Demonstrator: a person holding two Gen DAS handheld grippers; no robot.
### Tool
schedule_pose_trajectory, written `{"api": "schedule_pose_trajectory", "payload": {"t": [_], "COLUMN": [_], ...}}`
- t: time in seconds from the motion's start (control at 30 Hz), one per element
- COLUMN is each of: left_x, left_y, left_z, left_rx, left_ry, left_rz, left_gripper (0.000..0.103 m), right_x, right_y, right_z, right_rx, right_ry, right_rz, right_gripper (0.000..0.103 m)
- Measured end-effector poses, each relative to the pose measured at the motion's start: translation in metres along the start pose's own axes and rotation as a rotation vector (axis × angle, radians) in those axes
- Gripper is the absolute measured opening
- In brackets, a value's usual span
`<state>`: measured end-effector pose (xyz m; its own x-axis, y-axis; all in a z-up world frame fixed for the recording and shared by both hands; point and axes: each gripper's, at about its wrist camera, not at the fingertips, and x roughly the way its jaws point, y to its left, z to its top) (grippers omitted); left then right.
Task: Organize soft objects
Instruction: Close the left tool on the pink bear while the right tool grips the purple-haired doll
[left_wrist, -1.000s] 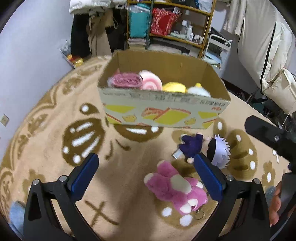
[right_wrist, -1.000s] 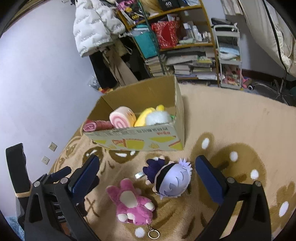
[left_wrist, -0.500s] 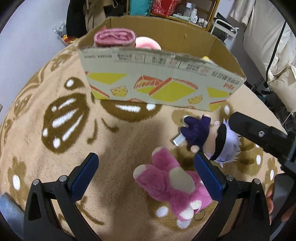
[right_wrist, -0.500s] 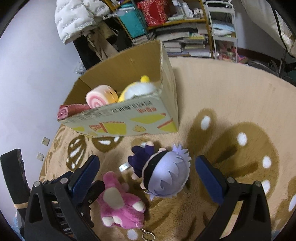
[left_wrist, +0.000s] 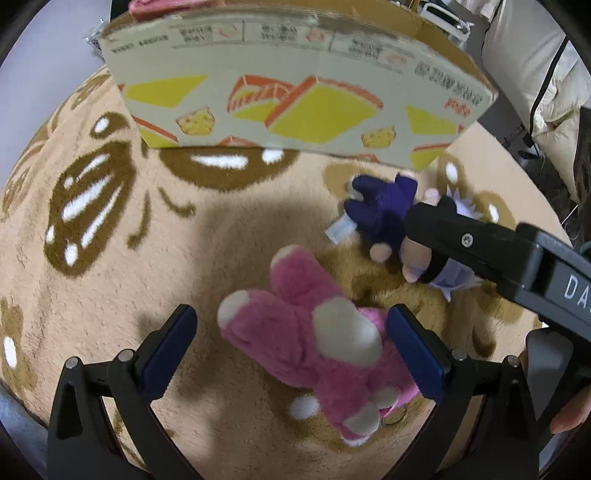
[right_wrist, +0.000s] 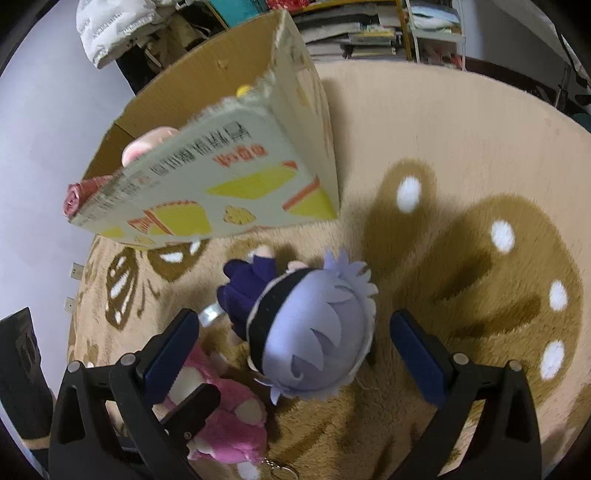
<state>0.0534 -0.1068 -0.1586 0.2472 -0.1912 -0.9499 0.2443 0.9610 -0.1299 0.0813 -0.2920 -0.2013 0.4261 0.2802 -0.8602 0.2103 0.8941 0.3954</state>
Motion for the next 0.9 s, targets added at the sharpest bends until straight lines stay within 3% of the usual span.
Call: {"api": "schedule_pose_trajectory", "payload": {"t": [0.33,0.5,0.57,0.63,0.9], "left_x": [0.015,0.022,0.021,0.018,0.012], "left_y": [-0.003,-0.002,-0.004,-0.007,-0.003], "left_z": [-0.005,-0.01,-0.013,-0.015,-0.016], "left_rx": [-0.013,-0.034,-0.029,-0.029,-0.033], "left_ry": [0.028,0.04,0.036,0.035,0.019], "left_rz": [-0.006,-0.063,-0.083,-0.104,-0.097], "left_gripper": [0.099,0.081,0.071,0.061,0.055], "right_x": [0.015,0.013,0.012,0.01,0.004], "right_y": [0.002,-0.006,-0.008,-0.01,-0.008], "right_z": [-0.005,-0.006,-0.006,-0.005,-0.007], "right_rx": [-0.006,0.006,0.019,0.027,0.02], "right_ry": [0.056,0.064,0.062,0.064,0.056], "right_rz": [-0.022,-0.05,-0.032,-0.007,0.015], "right_gripper": [0.101,0.082,0.078,0.067,0.062]}}
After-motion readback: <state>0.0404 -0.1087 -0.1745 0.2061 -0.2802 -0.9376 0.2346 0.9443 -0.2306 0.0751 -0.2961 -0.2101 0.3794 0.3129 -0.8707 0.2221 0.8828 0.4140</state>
